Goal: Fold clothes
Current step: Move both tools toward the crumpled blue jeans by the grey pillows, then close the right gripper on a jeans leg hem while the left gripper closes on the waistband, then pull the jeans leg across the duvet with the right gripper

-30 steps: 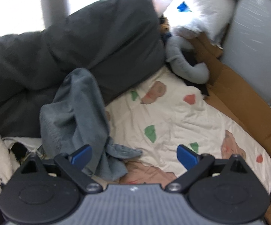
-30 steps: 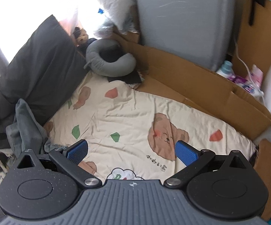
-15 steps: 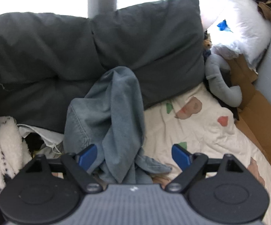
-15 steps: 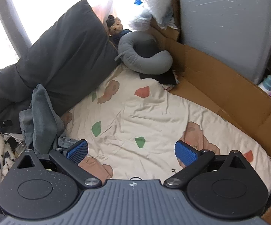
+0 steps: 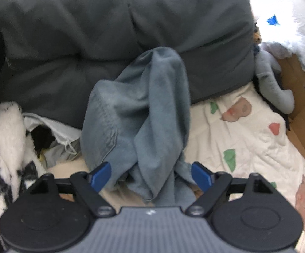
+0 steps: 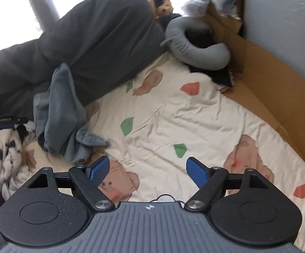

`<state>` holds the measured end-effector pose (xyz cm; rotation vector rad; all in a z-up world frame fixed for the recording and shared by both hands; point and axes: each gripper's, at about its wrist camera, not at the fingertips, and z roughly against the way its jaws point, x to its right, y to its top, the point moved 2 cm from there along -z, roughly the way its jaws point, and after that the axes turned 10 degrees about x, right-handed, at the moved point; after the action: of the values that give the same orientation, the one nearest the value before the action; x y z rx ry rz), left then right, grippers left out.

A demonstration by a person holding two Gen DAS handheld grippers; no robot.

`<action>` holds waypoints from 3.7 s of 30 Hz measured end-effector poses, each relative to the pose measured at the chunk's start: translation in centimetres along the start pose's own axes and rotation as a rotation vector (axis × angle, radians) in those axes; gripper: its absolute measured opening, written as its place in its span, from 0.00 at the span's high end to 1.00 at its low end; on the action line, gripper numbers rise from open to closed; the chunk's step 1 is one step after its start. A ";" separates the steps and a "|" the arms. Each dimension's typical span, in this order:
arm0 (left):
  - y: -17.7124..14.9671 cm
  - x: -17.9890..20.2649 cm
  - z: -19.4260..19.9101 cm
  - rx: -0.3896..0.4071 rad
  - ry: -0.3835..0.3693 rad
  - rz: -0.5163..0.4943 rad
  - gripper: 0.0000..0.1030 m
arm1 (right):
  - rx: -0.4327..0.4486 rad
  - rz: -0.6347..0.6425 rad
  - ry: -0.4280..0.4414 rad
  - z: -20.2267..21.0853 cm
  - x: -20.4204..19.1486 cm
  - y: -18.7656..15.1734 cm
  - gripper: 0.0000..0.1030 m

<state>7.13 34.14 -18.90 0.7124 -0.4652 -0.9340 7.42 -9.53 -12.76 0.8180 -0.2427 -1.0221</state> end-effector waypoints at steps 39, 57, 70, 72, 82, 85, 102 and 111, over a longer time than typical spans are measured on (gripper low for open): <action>-8.3 -2.1 -10.7 0.009 -0.028 0.064 0.34 | -0.023 -0.009 0.362 -24.0 -8.7 -9.4 0.32; -8.1 -2.0 -10.3 0.035 -0.114 0.082 0.77 | -0.131 -0.180 0.432 -33.3 -15.6 -11.0 0.43; -8.0 -2.3 -9.3 0.035 -0.150 0.083 0.78 | -0.182 -0.212 0.458 -33.7 -14.7 -10.5 0.88; -8.0 -2.3 -9.2 0.023 -0.146 0.076 0.77 | -0.182 -0.198 0.439 -32.8 -13.8 -10.3 0.89; -9.3 -2.2 -8.0 0.000 -0.158 0.039 0.36 | -0.253 -0.107 0.353 -26.8 -8.6 -9.9 0.89; -9.9 -2.9 -8.1 -0.023 -0.132 0.057 0.34 | -0.272 -0.101 0.310 -24.5 -5.4 -9.9 0.90; -9.5 -3.2 -8.1 -0.006 -0.087 0.070 0.25 | -0.219 -0.148 0.105 -16.5 6.0 -9.4 0.90; -7.1 -3.7 -7.1 0.055 -0.059 0.029 0.25 | -0.158 -0.262 -0.048 -13.2 13.3 -9.7 0.90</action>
<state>5.74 36.87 -29.15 0.7281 -0.5537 -0.9200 15.05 -16.71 -31.08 0.6932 -0.0945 -1.2906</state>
